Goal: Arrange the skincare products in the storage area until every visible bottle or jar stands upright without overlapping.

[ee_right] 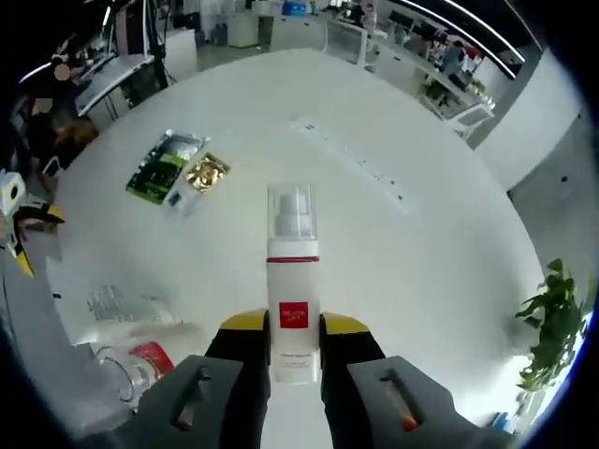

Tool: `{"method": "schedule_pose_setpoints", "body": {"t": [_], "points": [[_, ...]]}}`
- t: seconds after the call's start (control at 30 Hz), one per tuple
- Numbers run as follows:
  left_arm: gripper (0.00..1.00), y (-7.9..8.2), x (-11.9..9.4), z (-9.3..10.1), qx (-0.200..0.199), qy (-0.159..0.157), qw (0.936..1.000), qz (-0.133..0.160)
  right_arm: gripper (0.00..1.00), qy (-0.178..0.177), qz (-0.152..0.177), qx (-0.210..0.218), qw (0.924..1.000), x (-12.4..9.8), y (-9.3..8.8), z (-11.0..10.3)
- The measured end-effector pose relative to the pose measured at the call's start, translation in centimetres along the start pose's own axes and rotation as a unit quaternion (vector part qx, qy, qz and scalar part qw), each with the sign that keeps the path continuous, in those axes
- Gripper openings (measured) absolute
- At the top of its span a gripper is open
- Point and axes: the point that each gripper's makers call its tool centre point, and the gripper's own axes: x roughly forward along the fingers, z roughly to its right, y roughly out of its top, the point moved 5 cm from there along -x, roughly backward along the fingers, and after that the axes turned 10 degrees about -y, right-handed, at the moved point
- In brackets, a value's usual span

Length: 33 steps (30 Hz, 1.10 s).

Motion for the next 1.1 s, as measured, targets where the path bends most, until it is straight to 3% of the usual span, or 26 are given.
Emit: {"method": "schedule_pose_setpoints", "body": {"t": [0.23,0.37,0.47,0.7,0.9,1.1], "points": [[0.71,0.3,-0.1,0.4,0.008,-0.008,0.9999,0.009,0.19,-0.024,0.049,0.028,0.9981,-4.0,0.4,-0.2],[0.76,0.6,0.1,1.3,0.019,-0.030,0.9992,0.018,0.19,-0.030,0.082,0.051,0.9948,-5.8,0.7,-0.5],[0.79,1.3,0.1,1.7,0.047,-0.032,0.9975,0.042,0.19,-0.034,0.098,0.055,0.9931,-7.7,0.3,-1.6],[0.77,1.5,0.1,1.9,0.053,-0.028,0.9972,0.045,0.19,-0.041,0.134,0.085,0.9865,-10.6,-0.8,-2.4],[0.78,1.3,0.0,2.1,0.060,-0.026,0.9971,0.041,0.19,-0.056,0.166,0.097,0.9797,-13.6,-1.4,-4.7],[0.79,1.6,-0.3,2.3,0.053,-0.036,0.9965,0.053,0.19,-0.048,0.200,0.126,0.9704,-14.8,-2.0,-6.9]]}}
